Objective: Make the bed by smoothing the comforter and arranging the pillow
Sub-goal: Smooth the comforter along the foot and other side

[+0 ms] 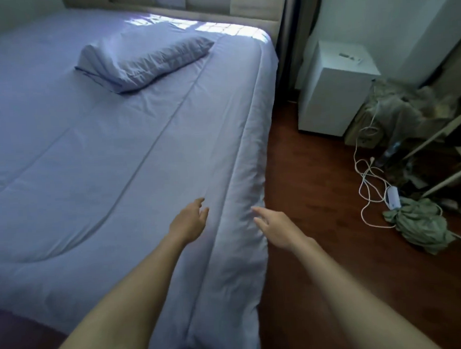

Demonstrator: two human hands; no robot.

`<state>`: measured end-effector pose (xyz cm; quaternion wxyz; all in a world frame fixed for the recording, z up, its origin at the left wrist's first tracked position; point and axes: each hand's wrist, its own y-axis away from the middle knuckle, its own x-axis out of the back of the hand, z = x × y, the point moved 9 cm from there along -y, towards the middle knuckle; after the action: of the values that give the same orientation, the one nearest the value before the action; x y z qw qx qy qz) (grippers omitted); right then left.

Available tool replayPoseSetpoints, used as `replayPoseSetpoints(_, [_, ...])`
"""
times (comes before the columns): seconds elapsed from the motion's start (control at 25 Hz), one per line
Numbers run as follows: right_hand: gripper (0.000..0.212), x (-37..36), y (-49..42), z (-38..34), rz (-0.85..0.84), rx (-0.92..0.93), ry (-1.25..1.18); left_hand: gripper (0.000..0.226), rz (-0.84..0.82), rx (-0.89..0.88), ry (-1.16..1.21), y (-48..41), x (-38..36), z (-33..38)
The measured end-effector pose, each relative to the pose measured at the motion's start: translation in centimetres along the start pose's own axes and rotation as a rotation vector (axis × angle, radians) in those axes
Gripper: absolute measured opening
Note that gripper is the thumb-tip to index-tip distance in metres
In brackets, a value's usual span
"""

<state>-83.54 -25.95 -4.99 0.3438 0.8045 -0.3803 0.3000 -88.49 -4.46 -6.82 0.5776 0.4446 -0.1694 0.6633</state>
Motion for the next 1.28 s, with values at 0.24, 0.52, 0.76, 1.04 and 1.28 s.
replayPoseSetpoints(0.24, [0.054,10.7,-1.3,1.5,0.109,0.109,-0.018,0.048,0.134,0.039,0.063,-2.9,-1.9,7.9])
replayPoseSetpoints(0.52, [0.056,12.8,-6.6,3.7,-0.05,0.208,0.124,0.058,0.368,0.275,0.237,-10.1,-1.7,7.6])
replayPoseSetpoints(0.76, [0.053,15.7,-25.6,3.4,-0.133,0.304,0.211,0.063,0.389,0.377,0.167,-25.4,-3.0,6.6])
replayPoseSetpoints(1.04, [0.048,5.8,-37.4,-2.3,-0.345,0.502,0.261,0.061,0.436,0.578,-0.17,-21.7,-4.7,-1.1])
replayPoseSetpoints(1.28, [0.055,-3.1,-36.5,-12.6,-0.425,0.858,0.4,0.065,0.582,1.271,-0.049,-2.2,-7.5,-9.7])
